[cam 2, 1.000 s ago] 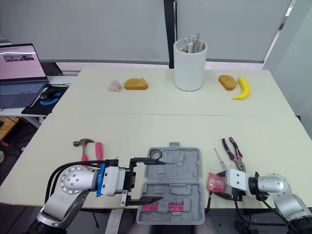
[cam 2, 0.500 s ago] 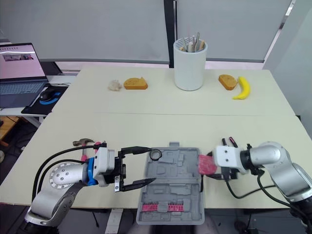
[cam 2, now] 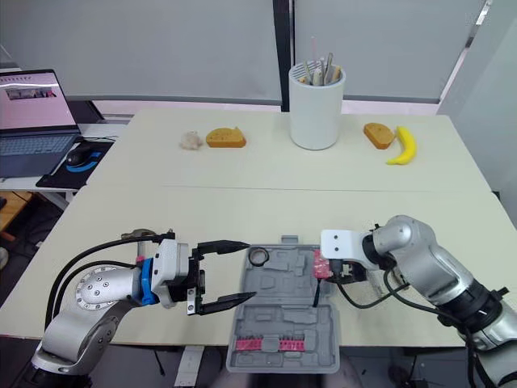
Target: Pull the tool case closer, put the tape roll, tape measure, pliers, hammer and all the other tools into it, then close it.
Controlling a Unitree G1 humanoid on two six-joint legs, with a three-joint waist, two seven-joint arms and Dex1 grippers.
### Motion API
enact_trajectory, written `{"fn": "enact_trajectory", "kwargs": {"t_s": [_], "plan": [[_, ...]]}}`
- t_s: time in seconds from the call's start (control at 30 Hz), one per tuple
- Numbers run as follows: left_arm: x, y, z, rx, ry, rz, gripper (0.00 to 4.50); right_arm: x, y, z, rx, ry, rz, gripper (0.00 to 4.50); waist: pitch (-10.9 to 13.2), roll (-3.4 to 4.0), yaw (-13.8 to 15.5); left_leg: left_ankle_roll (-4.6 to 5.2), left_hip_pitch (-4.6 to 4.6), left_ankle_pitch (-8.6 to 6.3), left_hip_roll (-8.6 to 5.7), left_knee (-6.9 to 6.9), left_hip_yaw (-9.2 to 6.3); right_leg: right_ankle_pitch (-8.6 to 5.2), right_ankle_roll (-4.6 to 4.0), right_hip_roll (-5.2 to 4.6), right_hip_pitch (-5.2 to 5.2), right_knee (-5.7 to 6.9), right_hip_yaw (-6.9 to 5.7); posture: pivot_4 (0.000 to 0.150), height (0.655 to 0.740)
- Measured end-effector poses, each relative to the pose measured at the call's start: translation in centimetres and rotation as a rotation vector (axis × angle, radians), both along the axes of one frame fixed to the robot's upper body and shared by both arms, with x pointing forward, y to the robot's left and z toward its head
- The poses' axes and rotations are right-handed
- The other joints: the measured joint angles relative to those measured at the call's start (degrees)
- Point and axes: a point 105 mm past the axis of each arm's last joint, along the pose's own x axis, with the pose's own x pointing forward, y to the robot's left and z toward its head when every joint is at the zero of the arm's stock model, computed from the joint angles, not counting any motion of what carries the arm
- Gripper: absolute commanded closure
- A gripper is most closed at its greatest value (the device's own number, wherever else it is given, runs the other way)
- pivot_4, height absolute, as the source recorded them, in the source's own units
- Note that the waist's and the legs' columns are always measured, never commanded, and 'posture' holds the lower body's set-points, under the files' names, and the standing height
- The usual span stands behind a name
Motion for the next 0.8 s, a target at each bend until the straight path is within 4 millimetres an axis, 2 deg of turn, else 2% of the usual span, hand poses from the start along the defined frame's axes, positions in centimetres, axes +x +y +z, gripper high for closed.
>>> {"fn": "enact_trajectory", "kwargs": {"t_s": [0.4, 0.8], "plan": [[0.2, 0.2, -0.3, 0.017, -0.003, 0.025, 0.00, 1.5, 0.7, -3.3, -0.084, 0.011, 0.014, 1.37, 0.00, 0.01, -0.06, -0.01, 0.01, 0.00, 0.00, 0.00, 0.00, 0.00, 0.00, 0.02, -0.04, 0.03, 0.01, 0.150, 0.7400], [0.2, 0.3, -0.5, 0.034, 0.000, 0.033, 0.00, 2.8, 1.4, -3.5, -0.093, -0.041, 0.030, 1.37, 0.00, 0.01, -0.11, -0.01, 0.02, 0.00, 0.00, 0.00, -0.02, 0.01, 0.00, 0.02, -0.03, 0.04, 0.00, 0.150, 0.7400]]}}
